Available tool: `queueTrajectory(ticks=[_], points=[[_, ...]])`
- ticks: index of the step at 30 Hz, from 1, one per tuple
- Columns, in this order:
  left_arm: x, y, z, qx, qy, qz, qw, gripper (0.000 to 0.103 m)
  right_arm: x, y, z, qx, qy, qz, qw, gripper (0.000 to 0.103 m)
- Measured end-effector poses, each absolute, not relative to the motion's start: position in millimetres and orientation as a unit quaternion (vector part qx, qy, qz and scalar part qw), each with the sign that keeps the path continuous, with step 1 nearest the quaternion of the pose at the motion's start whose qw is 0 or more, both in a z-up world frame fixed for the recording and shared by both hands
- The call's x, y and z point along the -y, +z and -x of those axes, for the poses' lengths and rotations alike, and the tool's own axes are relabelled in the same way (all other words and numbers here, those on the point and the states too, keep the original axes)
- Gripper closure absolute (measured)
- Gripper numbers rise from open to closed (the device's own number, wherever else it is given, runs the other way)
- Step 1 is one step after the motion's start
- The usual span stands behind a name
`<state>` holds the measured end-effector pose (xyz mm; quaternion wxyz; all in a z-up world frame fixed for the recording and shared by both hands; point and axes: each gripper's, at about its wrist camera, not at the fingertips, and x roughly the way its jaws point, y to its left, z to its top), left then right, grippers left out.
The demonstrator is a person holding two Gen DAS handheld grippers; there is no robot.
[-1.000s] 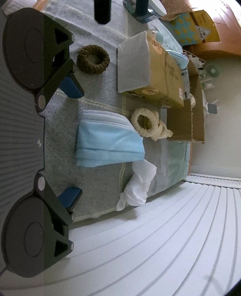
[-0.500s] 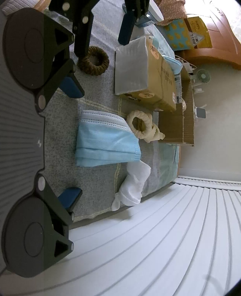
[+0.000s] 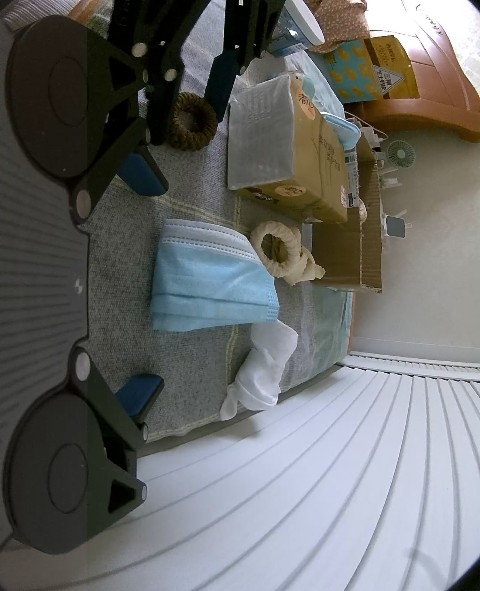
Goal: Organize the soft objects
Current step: 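Move the right tool to the blue face mask while the left tool approaches the brown hair tie, then grasp the blue face mask with the right tool while the left tool grasps the brown hair tie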
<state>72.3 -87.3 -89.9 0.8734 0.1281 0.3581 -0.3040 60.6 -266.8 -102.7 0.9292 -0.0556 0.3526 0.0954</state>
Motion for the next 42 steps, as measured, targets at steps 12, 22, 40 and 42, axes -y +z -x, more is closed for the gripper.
queueTrajectory(ticks=[12, 22, 40, 42], points=[[54.5, -86.6, -61.7, -0.367, -0.265, -0.117, 0.884, 0.062, 258.2, -100.9, -68.8, -0.364, 0.083, 0.055, 0.926, 0.0], [31.7, -90.6, -63.4, -0.374, -0.239, -0.092, 0.891, 0.059, 240.2, -98.2, -101.1, -0.385, 0.091, 0.065, 0.916, 0.0], [31.8, -89.4, -64.2, -0.378, -0.247, -0.093, 0.887, 0.061, 234.2, -82.6, -109.1, -0.399, 0.065, 0.081, 0.911, 0.025], [31.5, -87.6, -64.6, -0.38, -0.248, -0.094, 0.886, 0.062, 234.1, -83.5, -109.6, -0.405, 0.06, 0.089, 0.908, 0.034]])
